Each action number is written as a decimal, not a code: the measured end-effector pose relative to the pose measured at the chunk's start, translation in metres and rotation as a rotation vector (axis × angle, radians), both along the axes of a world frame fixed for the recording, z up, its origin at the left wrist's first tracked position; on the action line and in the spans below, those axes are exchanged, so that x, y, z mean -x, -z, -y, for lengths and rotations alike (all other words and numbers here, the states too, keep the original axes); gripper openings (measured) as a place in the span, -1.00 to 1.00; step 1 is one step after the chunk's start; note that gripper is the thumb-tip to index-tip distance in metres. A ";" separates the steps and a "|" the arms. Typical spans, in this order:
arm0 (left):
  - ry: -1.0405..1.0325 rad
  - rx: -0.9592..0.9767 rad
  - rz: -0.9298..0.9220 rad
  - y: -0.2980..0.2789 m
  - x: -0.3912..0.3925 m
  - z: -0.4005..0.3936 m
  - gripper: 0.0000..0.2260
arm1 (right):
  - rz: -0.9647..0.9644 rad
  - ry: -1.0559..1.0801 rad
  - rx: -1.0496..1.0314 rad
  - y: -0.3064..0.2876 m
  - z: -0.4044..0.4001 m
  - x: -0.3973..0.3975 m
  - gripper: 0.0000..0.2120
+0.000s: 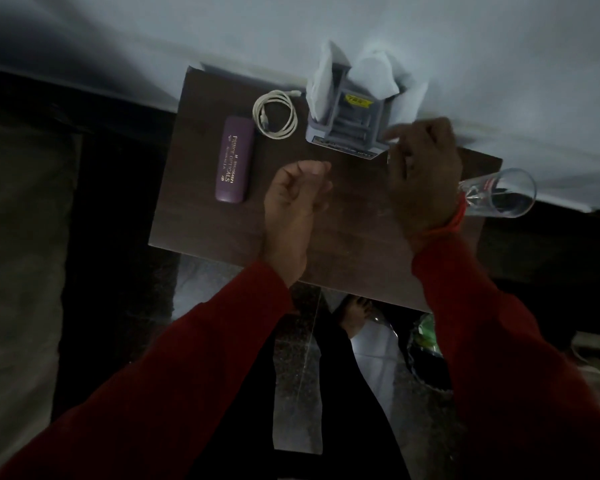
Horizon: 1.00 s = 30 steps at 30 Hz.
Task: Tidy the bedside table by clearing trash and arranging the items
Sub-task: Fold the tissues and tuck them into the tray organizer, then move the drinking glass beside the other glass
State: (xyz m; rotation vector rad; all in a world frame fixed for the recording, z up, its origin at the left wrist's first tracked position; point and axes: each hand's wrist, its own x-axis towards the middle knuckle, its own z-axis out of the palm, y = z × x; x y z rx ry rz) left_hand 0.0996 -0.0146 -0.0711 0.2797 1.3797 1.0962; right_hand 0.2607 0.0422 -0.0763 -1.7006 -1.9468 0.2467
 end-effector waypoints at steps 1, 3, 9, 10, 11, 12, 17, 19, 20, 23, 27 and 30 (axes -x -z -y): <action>0.009 -0.019 -0.056 0.000 -0.002 -0.002 -0.93 | -0.024 0.002 0.020 0.003 0.011 -0.005 -0.85; 0.038 -0.043 -0.137 0.001 -0.007 -0.006 -0.88 | -0.045 0.034 0.054 0.006 0.028 -0.017 -0.86; 0.124 0.016 -0.216 0.008 -0.028 -0.006 -0.84 | 0.170 0.453 0.087 -0.013 0.050 -0.079 -0.63; 0.135 0.025 -0.220 0.009 -0.033 -0.005 -0.84 | 0.211 0.548 0.176 -0.016 0.050 -0.090 -0.51; 0.143 0.036 -0.219 0.010 -0.038 -0.003 -0.85 | 0.241 0.604 0.263 -0.019 0.050 -0.101 -0.40; 0.147 0.047 -0.216 0.011 -0.042 0.000 -0.85 | 0.252 0.622 0.332 -0.019 0.048 -0.113 -0.31; 0.184 0.072 -0.231 0.015 -0.065 0.011 -0.86 | 0.020 0.431 0.565 -0.007 0.040 -0.147 -0.12; 0.196 0.085 -0.231 0.015 -0.072 0.013 -0.86 | -0.029 0.405 0.568 -0.005 0.038 -0.147 -0.18; 0.202 0.087 -0.232 0.015 -0.075 0.014 -0.86 | -0.042 0.408 0.559 -0.004 0.036 -0.147 -0.22; 0.218 0.087 -0.232 0.015 -0.079 0.015 -0.87 | -0.050 0.423 0.518 -0.003 0.033 -0.147 -0.30; 0.212 0.091 -0.231 0.016 -0.078 0.015 -0.86 | -0.088 0.425 0.361 -0.012 0.036 -0.137 -0.36; 0.206 0.098 -0.229 0.017 -0.077 0.015 -0.86 | -0.115 0.390 0.256 -0.023 0.031 -0.127 -0.38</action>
